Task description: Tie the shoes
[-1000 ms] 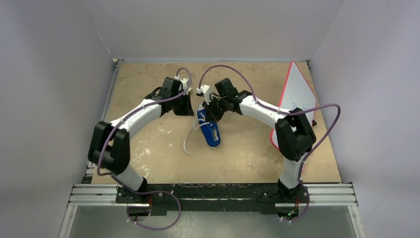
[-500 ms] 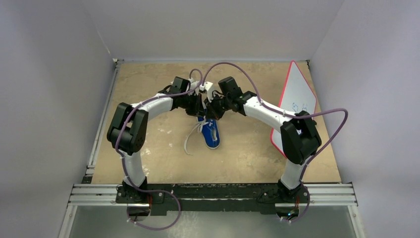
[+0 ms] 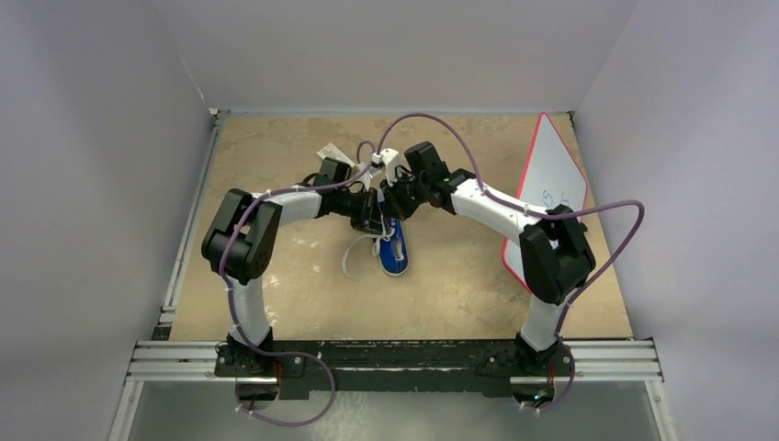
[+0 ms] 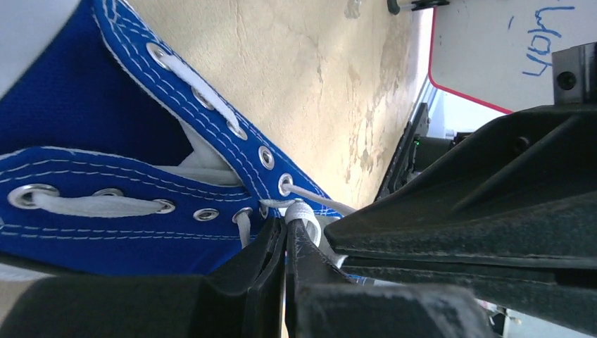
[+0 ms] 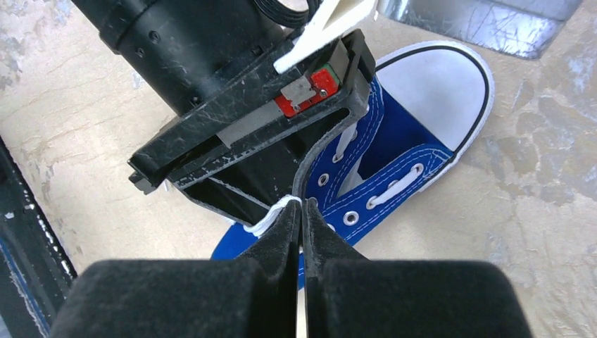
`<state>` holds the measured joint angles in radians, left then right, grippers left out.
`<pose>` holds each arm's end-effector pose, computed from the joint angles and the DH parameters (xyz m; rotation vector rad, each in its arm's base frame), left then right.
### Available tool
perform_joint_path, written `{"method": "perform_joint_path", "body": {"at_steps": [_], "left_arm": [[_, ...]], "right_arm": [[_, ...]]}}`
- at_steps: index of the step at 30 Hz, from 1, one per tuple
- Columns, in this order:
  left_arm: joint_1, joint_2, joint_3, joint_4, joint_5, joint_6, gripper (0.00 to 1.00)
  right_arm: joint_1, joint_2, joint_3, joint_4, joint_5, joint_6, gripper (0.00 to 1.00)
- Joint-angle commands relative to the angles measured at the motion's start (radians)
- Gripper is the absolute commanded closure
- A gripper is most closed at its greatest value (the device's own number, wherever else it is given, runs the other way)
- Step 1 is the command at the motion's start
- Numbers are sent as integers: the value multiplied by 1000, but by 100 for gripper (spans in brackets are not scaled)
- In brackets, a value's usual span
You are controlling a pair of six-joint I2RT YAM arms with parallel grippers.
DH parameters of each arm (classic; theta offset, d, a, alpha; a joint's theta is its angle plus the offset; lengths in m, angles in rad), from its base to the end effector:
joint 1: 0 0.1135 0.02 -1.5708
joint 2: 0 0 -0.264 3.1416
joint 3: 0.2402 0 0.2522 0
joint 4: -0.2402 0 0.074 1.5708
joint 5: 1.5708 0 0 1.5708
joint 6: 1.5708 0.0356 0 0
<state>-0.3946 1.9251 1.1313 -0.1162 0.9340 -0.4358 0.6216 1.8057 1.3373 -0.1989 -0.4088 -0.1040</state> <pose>0.3440 -0.1743 0.1534 0.3817 2.5150 -1.5032 0.3258 0.2508 0.2472 -1.0164 2.0358 0.7348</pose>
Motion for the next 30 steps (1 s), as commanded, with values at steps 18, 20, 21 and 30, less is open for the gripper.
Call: {"method": "perform_joint_path", "body": {"at_steps": [18, 20, 21, 30], "left_arm": [[-3, 34, -29, 162, 134, -95, 100], [-3, 28, -33, 162, 137, -100, 100], [-3, 26, -34, 162, 136, -102, 100], [-1, 11, -42, 161, 143, -109, 100]], "right_arm": [[-80, -156, 60, -309, 52, -82, 49], [-80, -241, -55, -147, -18, -104, 47], [-80, -268, -89, -93, -46, -160, 47], [10, -192, -206, 75, -172, -594, 45]]}}
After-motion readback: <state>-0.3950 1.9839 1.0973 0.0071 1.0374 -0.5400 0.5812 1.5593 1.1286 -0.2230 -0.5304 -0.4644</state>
